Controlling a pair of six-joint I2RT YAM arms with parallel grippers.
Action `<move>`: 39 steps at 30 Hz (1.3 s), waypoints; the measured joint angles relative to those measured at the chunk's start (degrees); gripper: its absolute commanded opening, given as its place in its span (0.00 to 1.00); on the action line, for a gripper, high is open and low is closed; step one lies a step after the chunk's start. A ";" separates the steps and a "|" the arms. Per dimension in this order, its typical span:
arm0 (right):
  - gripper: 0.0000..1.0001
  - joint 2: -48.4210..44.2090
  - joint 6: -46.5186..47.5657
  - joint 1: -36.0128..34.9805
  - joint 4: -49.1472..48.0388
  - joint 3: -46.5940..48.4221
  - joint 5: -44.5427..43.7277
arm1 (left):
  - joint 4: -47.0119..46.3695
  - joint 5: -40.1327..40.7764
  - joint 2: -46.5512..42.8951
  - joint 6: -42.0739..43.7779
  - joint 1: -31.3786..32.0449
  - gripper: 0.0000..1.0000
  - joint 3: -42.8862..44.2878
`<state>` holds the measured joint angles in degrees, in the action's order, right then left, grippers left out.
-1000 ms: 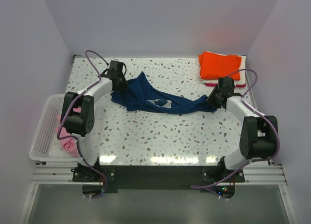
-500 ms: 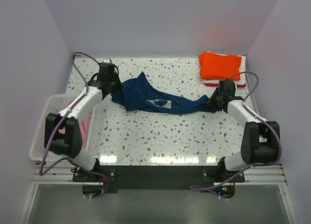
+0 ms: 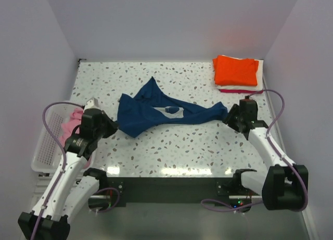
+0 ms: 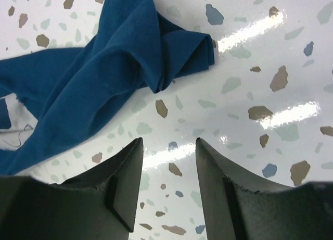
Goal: Fold and stack the t-shirts
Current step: Flatten the tshirt out
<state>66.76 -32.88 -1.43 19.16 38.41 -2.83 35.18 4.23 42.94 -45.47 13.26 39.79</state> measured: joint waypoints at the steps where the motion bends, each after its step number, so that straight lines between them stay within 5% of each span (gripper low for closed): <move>1: 0.49 -1.68 0.15 0.00 0.57 -0.72 0.00 | 1.70 0.02 -1.97 -0.33 0.00 0.00 -0.70; 8: 0.50 -10.62 0.79 0.00 4.39 -2.62 -0.04 | 9.25 0.24 -8.50 -1.09 0.00 0.00 -1.22; 17: 0.50 -10.36 0.79 -0.02 5.60 -2.56 -0.48 | 13.35 0.24 -9.57 -1.07 0.00 0.00 -0.57; 32: 0.49 23.52 0.37 -0.17 -4.00 17.49 -1.11 | 12.63 -0.28 -7.08 -0.39 0.00 0.00 -0.57; 39: 0.49 31.58 0.92 -2.95 -3.80 24.83 -5.44 | 12.26 -0.85 -5.75 0.13 0.00 0.00 -0.57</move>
<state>98.35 -31.97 -4.38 15.35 63.24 -8.27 47.44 3.38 37.19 -45.34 13.26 39.22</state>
